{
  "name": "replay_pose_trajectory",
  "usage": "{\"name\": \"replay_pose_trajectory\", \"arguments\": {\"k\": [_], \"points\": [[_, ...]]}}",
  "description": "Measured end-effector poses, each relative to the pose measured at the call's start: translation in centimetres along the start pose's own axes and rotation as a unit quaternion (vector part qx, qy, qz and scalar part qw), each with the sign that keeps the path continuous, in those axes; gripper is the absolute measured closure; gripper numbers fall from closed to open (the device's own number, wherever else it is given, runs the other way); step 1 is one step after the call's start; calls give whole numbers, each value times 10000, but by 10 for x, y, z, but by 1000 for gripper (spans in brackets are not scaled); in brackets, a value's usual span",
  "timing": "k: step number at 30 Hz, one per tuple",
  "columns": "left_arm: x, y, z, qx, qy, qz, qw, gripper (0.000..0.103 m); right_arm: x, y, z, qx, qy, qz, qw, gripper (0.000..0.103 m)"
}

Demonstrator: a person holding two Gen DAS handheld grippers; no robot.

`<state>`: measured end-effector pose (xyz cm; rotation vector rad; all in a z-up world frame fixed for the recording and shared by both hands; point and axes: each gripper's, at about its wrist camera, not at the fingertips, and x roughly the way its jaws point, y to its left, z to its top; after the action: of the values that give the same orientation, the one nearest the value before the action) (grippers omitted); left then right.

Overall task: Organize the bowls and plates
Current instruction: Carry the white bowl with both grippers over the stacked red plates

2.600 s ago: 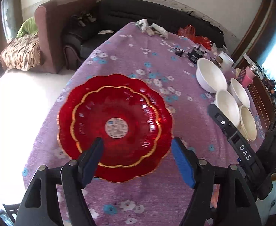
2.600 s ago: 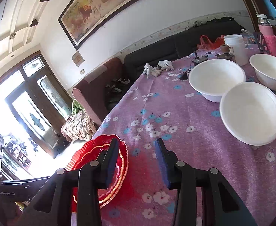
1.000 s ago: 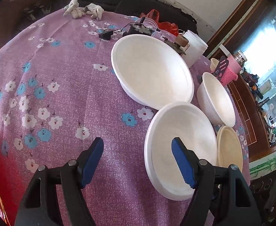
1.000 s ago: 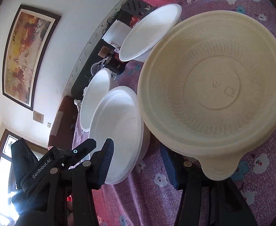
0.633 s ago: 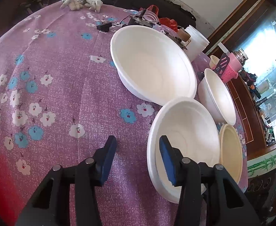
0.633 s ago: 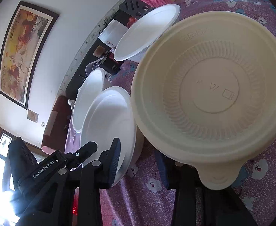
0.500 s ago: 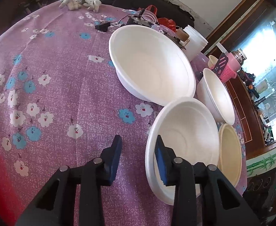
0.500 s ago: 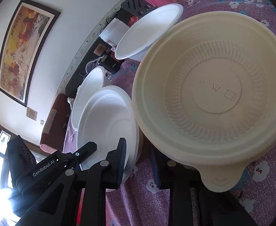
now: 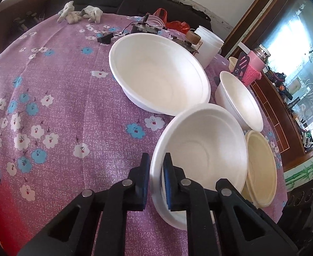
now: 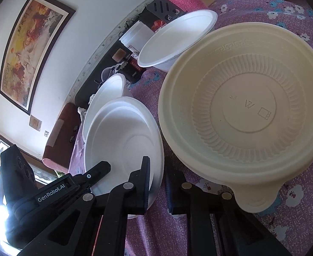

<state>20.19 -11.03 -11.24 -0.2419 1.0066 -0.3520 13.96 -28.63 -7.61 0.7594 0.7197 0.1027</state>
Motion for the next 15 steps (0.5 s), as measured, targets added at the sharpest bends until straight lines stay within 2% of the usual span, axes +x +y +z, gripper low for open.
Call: {"name": "replay_pose_trajectory", "arguments": {"k": [6,12,15], "points": [[-16,-1,-5,64,-198,220,9995,92,0,4,-3,-107,115,91,9998,91],[-39,-2,-14,70,-489,402,9980,92,-9,13,-8,-306,19,255,9992,92],[-46,3,-19,8,-513,449,9977,92,-11,18,-11,-362,36,339,9988,92]]}}
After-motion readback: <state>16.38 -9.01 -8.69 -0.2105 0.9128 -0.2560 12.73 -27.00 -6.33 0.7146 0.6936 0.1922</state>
